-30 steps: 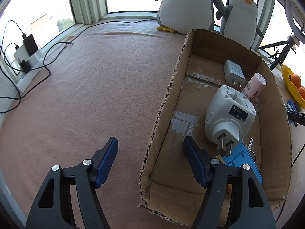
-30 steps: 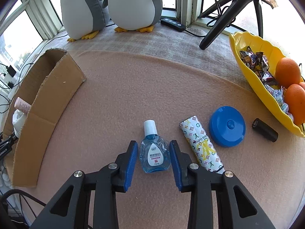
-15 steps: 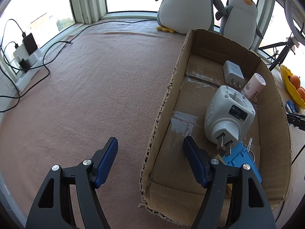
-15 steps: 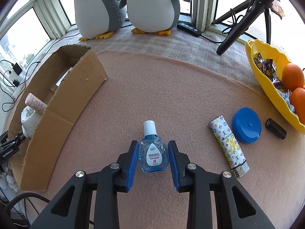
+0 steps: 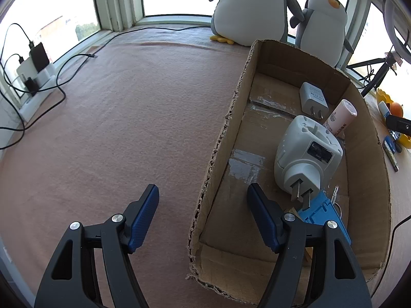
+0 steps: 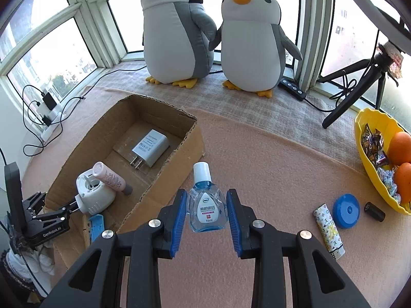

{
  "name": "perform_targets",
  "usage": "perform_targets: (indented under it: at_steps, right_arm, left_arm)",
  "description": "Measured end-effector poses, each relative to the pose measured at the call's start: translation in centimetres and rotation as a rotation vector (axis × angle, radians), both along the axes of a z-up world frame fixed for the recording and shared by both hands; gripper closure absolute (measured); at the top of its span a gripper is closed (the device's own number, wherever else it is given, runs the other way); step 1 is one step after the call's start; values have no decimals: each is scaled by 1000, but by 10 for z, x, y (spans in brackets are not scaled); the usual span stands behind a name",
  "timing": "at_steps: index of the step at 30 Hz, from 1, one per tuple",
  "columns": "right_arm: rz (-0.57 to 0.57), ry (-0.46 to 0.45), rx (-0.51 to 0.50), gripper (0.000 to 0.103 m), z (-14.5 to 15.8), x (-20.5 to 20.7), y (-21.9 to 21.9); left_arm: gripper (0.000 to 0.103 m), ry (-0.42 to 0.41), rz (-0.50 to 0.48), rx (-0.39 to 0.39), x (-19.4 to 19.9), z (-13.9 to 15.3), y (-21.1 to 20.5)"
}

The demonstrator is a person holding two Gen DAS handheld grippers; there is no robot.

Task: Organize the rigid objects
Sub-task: 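Carry the eye-drop bottle with the right tool into the box and release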

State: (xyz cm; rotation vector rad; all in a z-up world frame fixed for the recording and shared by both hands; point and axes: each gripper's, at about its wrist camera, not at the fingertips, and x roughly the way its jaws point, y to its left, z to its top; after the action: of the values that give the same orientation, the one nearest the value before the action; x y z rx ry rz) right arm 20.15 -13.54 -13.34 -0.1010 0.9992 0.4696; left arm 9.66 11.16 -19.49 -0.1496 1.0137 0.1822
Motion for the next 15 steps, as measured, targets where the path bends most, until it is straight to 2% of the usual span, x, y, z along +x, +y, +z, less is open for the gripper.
perform_targets:
  at_steps: [7, 15]
  right_arm:
    - [59, -24, 7, 75, 7, -2, 39]
    - [91, -15, -7, 75, 0, -1, 67]
  left_arm:
    - [31, 0, 0, -2, 0, 0, 1]
    - [31, -1, 0, -2, 0, 0, 1]
